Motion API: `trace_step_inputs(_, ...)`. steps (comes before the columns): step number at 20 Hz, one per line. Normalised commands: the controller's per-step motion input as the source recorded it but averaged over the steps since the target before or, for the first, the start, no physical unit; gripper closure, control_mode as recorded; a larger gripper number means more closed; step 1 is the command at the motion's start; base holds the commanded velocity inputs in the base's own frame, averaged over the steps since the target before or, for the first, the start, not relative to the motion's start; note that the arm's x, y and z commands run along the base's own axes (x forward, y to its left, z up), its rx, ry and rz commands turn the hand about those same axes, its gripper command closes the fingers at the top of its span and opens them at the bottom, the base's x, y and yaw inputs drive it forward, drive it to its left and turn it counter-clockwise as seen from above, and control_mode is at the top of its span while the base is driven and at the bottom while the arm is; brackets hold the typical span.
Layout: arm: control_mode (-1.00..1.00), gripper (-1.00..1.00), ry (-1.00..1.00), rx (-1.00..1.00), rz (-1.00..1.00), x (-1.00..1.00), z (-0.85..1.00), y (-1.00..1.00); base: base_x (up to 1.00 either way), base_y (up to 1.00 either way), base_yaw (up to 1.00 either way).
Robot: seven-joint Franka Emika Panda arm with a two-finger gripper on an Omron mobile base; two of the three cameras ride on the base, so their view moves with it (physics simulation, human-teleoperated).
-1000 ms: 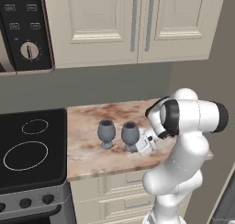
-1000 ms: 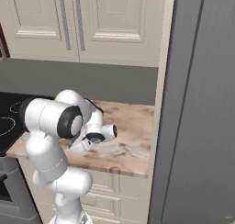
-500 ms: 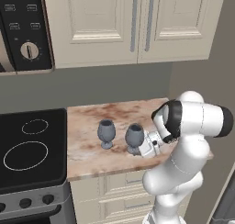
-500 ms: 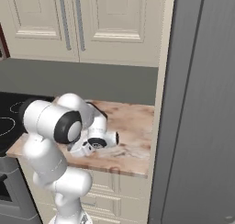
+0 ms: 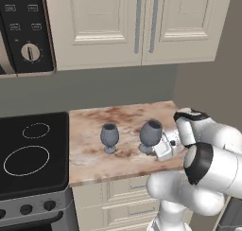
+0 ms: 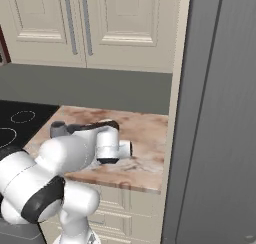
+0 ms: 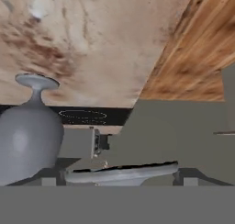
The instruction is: Retrieve the wine glasses from the counter and place one next to each plate.
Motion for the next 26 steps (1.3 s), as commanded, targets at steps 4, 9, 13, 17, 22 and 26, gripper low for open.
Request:
trace_step_inputs(4, -1.00, 1.00, 0.06, -0.01, -0.19, -0.62, 0.99, 0.10, 0.00, 0.00, 0.00)
trace_step_inputs(9, -1.00, 1.00, 0.08, -0.01, -0.16, -0.59, 1.00, 0.03, 0.00, 0.00, 0.00)
trace_step_inputs(13, -1.00, 1.00, 0.13, -0.04, -0.12, -0.53, 1.00, 0.07, 0.00, 0.00, 0.00)
trace_step_inputs(17, -1.00, 1.00, 0.14, -0.09, -0.07, -0.39, 0.99, 0.11, 0.00, 0.00, 0.00)
trace_step_inputs(22, -1.00, 1.00, 0.07, -0.09, 0.00, -0.22, 0.97, 0.03, 0.00, 0.00, 0.00)
trace_step_inputs(26, -1.00, 1.00, 0.00, -0.11, 0.04, -0.34, 0.97, 0.00, 0.00, 0.00, 0.00)
